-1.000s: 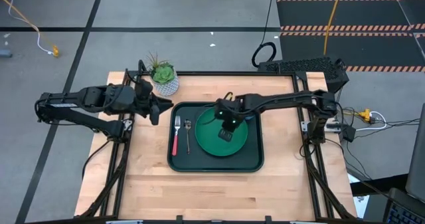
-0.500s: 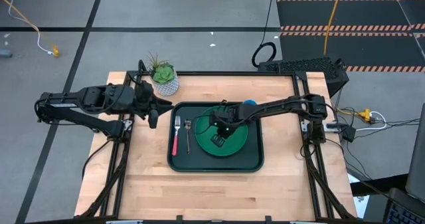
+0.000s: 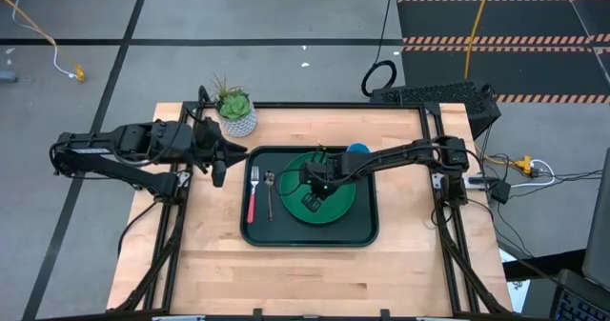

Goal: Pick and place plate/cup/fork/spoon on tray
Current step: Adjust the green plate on the dark green serving tray, then return to Home Position

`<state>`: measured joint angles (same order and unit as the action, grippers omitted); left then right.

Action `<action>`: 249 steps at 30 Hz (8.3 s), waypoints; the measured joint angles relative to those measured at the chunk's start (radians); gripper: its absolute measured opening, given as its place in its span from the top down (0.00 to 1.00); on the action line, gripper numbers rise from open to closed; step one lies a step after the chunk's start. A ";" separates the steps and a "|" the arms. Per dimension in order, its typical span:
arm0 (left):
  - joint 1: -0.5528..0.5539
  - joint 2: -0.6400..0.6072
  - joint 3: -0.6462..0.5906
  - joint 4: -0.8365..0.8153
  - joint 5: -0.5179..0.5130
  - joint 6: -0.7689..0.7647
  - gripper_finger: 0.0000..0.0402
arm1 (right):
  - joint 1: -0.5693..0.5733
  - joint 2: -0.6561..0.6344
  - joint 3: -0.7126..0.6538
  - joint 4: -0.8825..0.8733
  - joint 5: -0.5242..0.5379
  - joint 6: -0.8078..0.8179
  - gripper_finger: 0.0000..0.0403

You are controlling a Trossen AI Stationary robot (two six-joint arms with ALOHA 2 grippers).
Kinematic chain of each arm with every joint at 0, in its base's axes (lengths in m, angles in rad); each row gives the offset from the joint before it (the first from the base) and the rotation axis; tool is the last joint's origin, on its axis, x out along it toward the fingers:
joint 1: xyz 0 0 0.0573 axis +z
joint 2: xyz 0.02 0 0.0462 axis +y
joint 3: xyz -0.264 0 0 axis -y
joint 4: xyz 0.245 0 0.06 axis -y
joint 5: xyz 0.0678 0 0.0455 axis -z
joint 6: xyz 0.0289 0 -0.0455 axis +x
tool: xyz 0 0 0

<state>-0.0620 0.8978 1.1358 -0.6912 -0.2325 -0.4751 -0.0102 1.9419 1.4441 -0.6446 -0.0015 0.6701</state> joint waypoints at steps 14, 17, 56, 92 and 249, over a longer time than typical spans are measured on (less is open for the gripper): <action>-0.023 0.000 0.001 0.194 0.006 0.131 0.75 | 0.034 0.005 -0.001 -0.006 -0.054 0.080 1.00; -0.024 0.000 0.001 0.194 0.007 0.131 0.75 | 0.043 0.005 -0.001 -0.007 -0.054 0.084 1.00; -0.119 0.000 0.001 0.154 0.007 0.140 0.75 | 0.199 0.006 -0.048 0.000 -0.079 0.367 1.00; -0.118 0.000 0.001 0.158 0.024 0.212 0.75 | 0.237 0.002 -0.048 0.112 -0.038 0.365 1.00; -0.090 -0.694 -0.642 0.503 -0.144 0.212 0.98 | 0.260 -1.818 -1.400 0.847 0.236 0.391 1.00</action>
<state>-0.1520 0.2043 0.4934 -0.1884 -0.3760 -0.2630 0.2501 0.1242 0.0445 0.2028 0.2344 1.0612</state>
